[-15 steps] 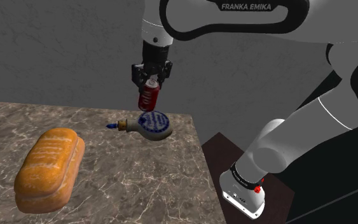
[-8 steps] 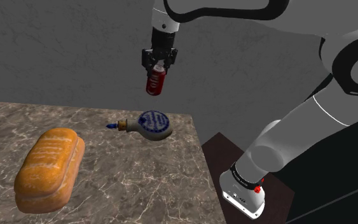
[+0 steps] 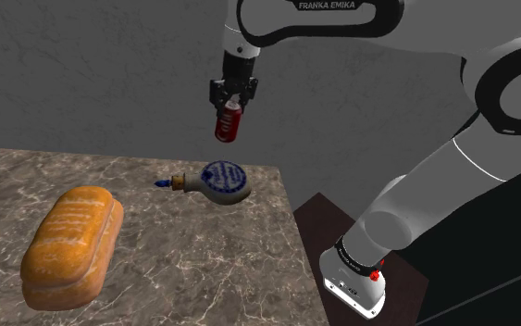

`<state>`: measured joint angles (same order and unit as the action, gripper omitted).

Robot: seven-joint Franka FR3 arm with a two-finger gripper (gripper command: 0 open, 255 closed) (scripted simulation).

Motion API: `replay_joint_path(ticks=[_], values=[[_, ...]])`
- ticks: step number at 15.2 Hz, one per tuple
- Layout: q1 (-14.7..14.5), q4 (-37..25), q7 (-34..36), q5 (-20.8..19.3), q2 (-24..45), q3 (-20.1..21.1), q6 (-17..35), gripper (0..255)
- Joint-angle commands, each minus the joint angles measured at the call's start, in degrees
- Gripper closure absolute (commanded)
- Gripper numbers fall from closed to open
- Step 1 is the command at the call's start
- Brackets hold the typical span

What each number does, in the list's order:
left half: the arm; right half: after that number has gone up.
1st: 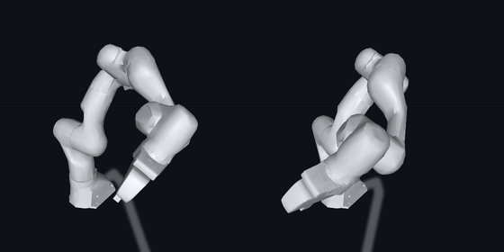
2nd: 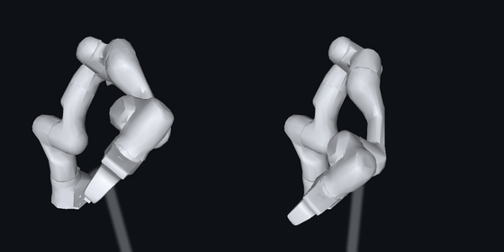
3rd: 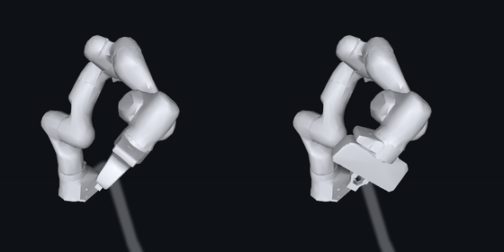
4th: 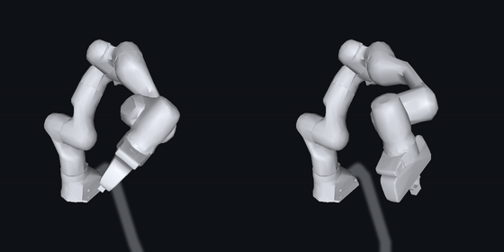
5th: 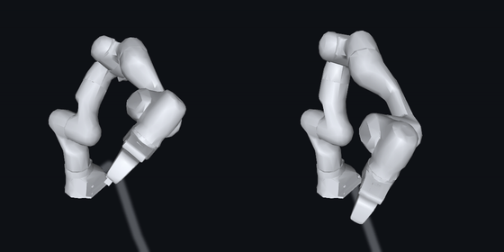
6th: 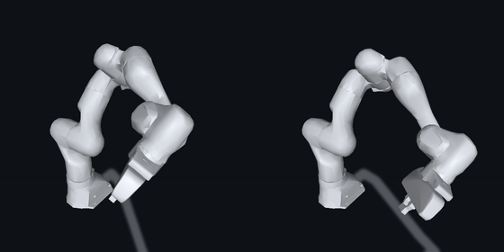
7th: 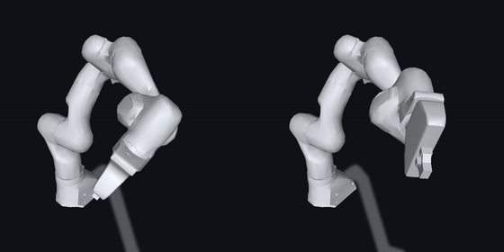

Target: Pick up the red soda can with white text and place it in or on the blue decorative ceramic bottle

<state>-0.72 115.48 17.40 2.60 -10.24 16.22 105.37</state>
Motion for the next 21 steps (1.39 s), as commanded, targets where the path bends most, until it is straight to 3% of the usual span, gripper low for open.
replay_joint_path(ticks=[1, 13, 20, 21], values=[[-0.03, 1.28, 0.06, -0.03, 0.21, 0.08, 1.54, 255], [-0.14, 8.48, 0.42, -0.37, 2.06, 0.48, 10.53, 255], [-0.14, 8.47, 0.42, -0.38, 2.07, 0.48, 10.53, 255], [-0.14, 8.48, 0.42, -0.37, 2.07, 0.48, 10.53, 0]])
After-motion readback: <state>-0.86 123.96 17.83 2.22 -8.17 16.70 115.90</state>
